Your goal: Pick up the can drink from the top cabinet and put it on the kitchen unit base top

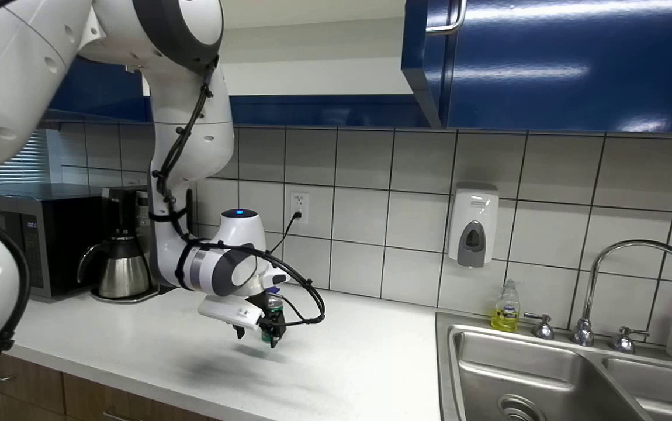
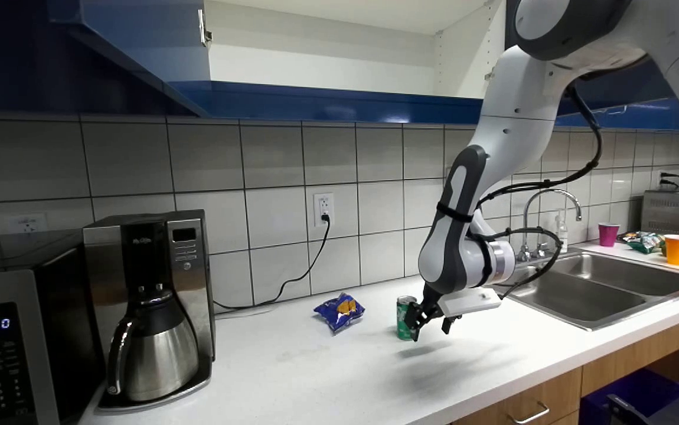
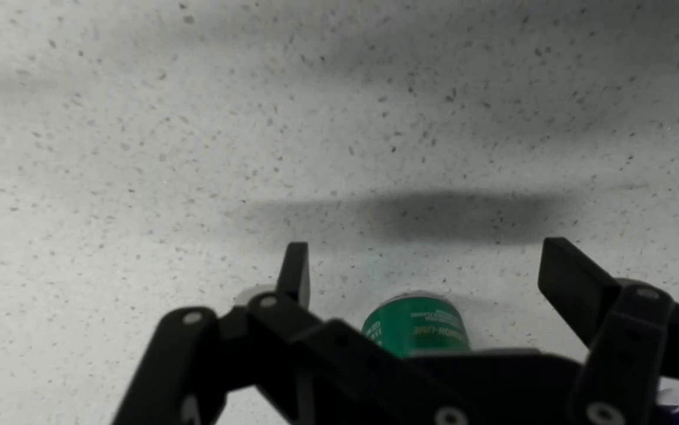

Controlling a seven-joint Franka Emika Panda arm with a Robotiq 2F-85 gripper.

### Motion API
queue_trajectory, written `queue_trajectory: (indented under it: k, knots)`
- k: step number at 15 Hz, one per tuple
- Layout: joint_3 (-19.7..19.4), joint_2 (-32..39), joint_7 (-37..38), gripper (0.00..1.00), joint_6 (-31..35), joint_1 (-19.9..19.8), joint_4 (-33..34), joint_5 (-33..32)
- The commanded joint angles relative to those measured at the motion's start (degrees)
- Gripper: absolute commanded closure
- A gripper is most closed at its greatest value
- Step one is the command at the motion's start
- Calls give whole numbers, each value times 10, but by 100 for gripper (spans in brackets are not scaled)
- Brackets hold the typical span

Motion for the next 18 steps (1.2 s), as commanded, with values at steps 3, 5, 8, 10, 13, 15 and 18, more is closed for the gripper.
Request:
queue_trajectory:
  k: [3,5,8,10,13,15,18]
  knots:
    - [-4,-111,4,0,-94,1,-59,-8]
    - [-4,-140,1,0,-127,0,-67,-6]
    - [-7,-179,-2,0,-171,2,-75,-3]
    - [-17,-201,3,0,-199,8,-76,-10]
    - [-18,-226,-1,0,-228,9,-76,-11]
    - [-20,-236,1,0,-244,10,-74,-15]
    - [-20,-217,0,0,-233,11,-63,-8]
